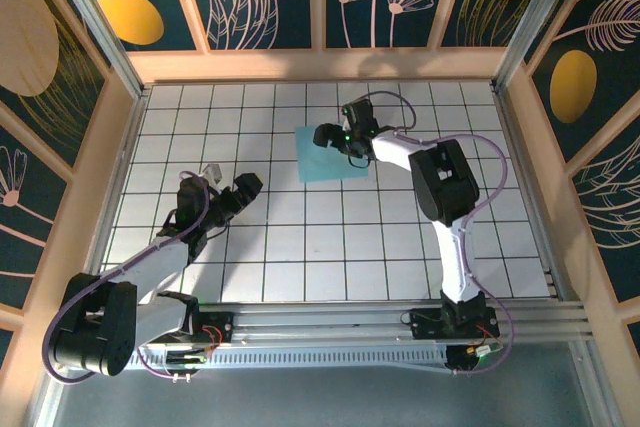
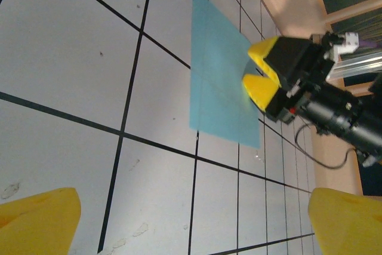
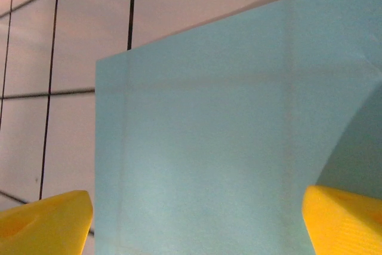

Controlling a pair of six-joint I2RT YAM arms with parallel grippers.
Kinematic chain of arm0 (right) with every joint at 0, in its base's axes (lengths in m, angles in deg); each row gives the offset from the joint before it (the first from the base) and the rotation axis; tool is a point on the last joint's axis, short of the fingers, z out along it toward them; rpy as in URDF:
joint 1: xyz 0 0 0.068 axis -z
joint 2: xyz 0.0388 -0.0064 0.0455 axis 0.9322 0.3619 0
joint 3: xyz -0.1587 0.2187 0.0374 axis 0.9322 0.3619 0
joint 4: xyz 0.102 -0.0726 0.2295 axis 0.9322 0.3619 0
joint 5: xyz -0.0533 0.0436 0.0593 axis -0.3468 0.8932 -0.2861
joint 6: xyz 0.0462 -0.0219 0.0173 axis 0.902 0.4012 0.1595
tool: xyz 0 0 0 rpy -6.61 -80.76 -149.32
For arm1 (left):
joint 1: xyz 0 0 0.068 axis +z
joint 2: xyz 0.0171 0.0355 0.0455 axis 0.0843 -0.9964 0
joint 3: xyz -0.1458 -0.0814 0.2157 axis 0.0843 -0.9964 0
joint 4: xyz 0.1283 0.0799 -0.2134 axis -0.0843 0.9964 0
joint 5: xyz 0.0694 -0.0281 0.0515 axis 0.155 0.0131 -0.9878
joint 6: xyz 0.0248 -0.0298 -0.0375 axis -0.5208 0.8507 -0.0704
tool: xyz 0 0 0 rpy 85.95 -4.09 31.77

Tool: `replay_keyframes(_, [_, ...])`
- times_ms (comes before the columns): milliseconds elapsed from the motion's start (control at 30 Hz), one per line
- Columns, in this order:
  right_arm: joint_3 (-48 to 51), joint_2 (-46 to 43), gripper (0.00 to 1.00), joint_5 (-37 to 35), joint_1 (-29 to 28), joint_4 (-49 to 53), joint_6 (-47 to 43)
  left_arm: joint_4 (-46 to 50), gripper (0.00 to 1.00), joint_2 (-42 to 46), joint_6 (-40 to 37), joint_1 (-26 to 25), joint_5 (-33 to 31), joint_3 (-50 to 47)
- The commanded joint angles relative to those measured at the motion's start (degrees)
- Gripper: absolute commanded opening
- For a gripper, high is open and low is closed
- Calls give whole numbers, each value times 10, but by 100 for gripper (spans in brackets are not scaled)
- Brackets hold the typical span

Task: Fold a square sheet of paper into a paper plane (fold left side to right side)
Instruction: Move the square sheet of paper to the center of the table.

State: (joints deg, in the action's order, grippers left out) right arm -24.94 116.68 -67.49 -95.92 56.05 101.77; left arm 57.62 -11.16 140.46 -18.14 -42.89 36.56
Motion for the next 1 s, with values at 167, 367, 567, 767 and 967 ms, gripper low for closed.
replay_keyframes(167, [203, -104, 92, -17, -47, -22, 112, 14, 97, -2, 7, -3, -7, 16])
replay_keyframes(367, [311, -182, 92, -39, -85, -60, 170, 14, 97, -9, 5, -3, -7, 17])
replay_keyframes(567, [364, -237, 92, -74, -119, -56, 203, 20, 96, -14, 13, -5, 6, 19])
replay_keyframes(767, [367, -256, 92, -70, -130, -65, 199, 32, 84, -27, 28, -27, 30, 19])
replay_keyframes(967, [314, -279, 93, -88, -126, -25, 125, 39, 68, -81, 37, -89, 37, 50])
